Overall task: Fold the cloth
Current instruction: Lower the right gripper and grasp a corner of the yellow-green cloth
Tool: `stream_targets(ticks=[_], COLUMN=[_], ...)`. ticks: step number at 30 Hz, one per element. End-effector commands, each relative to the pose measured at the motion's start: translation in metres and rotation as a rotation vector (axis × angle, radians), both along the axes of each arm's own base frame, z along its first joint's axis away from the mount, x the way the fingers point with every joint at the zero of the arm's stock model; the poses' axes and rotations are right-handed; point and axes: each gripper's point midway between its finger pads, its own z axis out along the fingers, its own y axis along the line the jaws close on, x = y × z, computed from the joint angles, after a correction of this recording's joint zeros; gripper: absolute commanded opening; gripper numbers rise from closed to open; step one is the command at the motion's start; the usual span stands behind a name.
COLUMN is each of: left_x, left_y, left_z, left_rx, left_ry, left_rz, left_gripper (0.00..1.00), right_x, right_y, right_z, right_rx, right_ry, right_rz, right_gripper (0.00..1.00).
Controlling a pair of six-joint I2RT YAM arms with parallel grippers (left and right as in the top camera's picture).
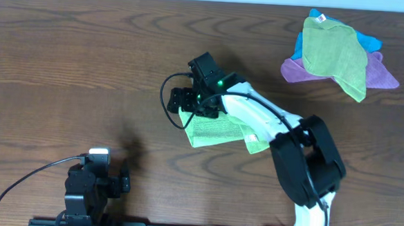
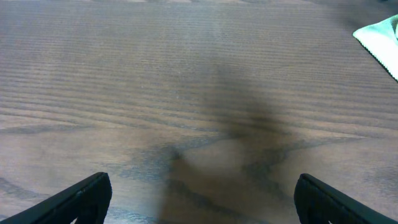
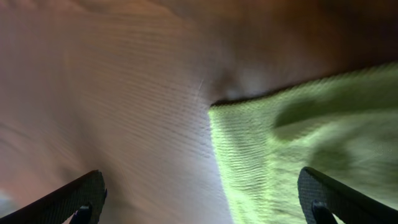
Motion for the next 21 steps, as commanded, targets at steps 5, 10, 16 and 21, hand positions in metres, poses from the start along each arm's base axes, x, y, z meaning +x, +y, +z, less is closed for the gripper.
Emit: stream_targets(ticks=[5, 10, 16, 21], left_x=[-0.006, -0.006, -0.006, -0.006], left_y=[-0.001, -0.001, -0.001, -0.001], left_z=[-0.014, -0.014, -0.014, -0.014], left_rx=[0.009, 0.009, 0.009, 0.009], left_ry=[0.047, 0.047, 0.047, 0.047], left_rz=[-0.014, -0.014, -0.014, -0.014], left_gripper=[0.95, 0.95, 0.95, 0.95], right_x=[-0.001, 0.028, 0.039, 0.04], right_y=[-0.003, -0.044, -0.044, -0.056], right_z=[0.06, 0.036, 0.003, -0.007], right_rx=[-0.151, -0.582, -0.596, -0.57], right_ry=[-0.446, -0.615, -0.637, -0.601], right_rz=[0.589, 0.897, 1.085, 1.116], right_gripper=[0.99, 0.99, 0.99, 0.99])
